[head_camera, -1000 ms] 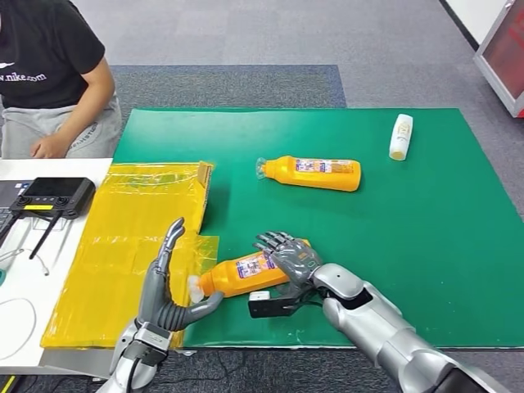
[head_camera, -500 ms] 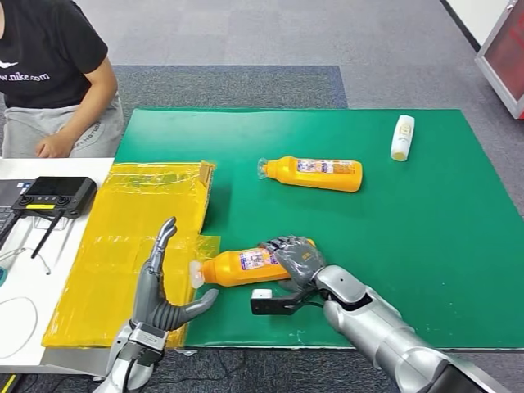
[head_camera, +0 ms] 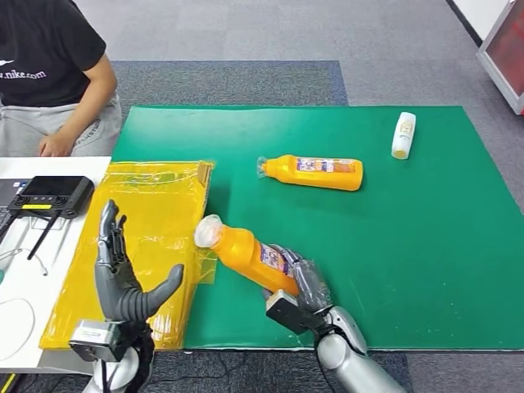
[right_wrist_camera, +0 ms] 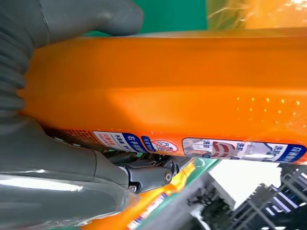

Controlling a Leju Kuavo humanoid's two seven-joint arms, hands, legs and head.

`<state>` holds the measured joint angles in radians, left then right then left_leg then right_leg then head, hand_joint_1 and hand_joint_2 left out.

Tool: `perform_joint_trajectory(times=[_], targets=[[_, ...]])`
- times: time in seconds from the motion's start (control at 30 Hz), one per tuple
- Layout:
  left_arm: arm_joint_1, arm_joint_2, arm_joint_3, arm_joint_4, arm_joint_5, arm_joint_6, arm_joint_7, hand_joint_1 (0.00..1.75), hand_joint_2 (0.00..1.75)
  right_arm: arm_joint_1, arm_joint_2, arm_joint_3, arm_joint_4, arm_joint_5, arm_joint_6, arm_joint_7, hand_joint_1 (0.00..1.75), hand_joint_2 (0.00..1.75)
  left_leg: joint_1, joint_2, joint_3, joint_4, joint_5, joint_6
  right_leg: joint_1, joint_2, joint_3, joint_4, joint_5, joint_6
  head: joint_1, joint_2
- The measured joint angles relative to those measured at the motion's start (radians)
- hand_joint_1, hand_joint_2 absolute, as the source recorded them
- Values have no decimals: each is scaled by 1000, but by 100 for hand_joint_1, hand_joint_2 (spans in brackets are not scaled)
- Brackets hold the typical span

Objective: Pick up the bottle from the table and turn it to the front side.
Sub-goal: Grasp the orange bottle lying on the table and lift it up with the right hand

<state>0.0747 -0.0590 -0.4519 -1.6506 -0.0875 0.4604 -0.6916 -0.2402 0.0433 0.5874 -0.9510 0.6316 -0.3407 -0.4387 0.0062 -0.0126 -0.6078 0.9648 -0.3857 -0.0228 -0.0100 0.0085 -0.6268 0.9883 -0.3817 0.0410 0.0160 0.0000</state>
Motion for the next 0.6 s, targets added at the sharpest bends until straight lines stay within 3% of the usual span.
perform_joint_trajectory(times=[0.2,0.33,0.6], targets=[[34,-81,105,-10,94,-61,0,0,175,84,7,-37,-86,52,-45,15,175,175,0,0,-1,0,-1,1,0,0,0,0,-1,2,0,0],[52,-134,163,-7,146,-95,0,0,175,125,14,-66,-126,1,-45,20,175,175,0,0,-1,0,-1,2,0,0,0,0,-1,2,0,0],[43,-157,167,111,271,-204,3,0,175,157,32,-103,-209,-35,-40,10,175,175,0,0,-1,0,-2,1,0,0,-1,0,-1,2,0,0]])
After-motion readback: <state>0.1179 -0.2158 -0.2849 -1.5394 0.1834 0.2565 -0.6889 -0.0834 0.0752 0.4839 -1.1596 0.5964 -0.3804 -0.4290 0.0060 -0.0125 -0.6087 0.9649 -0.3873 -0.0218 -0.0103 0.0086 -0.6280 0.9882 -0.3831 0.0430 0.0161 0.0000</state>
